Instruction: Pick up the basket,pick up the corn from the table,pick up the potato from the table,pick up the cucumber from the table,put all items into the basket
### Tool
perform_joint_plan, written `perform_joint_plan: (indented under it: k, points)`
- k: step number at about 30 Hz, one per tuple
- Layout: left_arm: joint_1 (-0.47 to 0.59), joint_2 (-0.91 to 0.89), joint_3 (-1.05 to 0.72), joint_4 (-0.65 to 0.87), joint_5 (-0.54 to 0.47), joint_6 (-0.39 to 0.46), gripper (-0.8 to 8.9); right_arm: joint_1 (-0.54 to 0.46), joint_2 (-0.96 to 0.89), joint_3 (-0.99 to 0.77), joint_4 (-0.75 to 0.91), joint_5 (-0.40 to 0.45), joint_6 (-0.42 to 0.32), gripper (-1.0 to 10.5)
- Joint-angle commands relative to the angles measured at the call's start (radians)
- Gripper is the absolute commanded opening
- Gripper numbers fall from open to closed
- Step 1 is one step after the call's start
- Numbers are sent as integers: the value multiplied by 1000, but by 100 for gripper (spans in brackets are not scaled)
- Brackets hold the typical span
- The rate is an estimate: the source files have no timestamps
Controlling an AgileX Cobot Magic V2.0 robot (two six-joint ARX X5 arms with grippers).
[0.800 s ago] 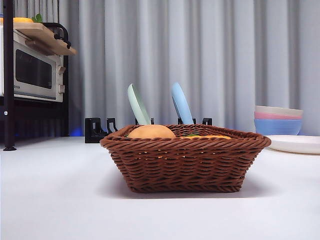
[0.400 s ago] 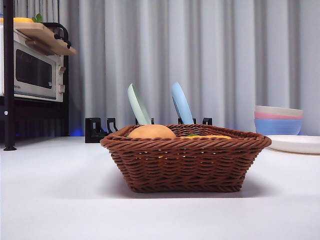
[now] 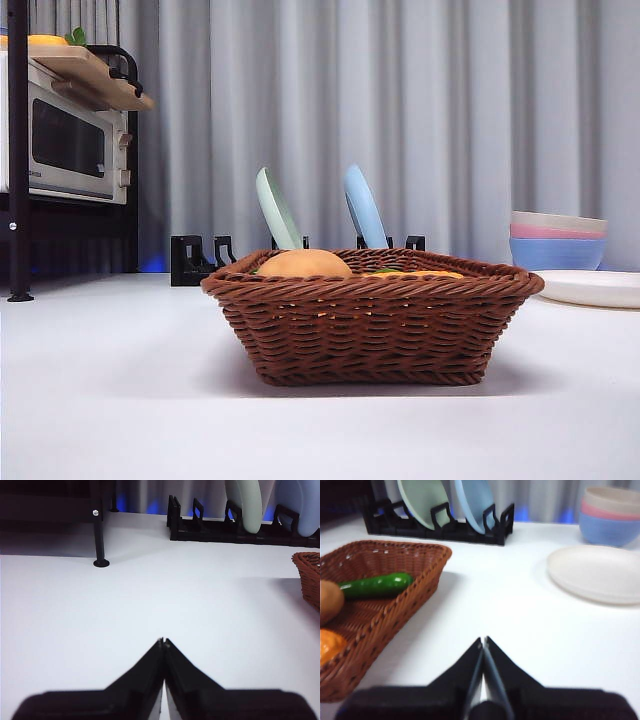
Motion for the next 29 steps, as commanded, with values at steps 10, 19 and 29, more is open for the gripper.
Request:
perform_joint_plan:
  k: [10,19,29]
  points:
    - [3,-2,-15,2,2,-9,-3,0,-1,-18,5,7,128,2]
    - [3,-1,-15,2,2,-9,-3,0,0,-18,5,6,128,2]
    - [4,-1,-15,2,2,-9,-3,0,0,-18,5,6,128,2]
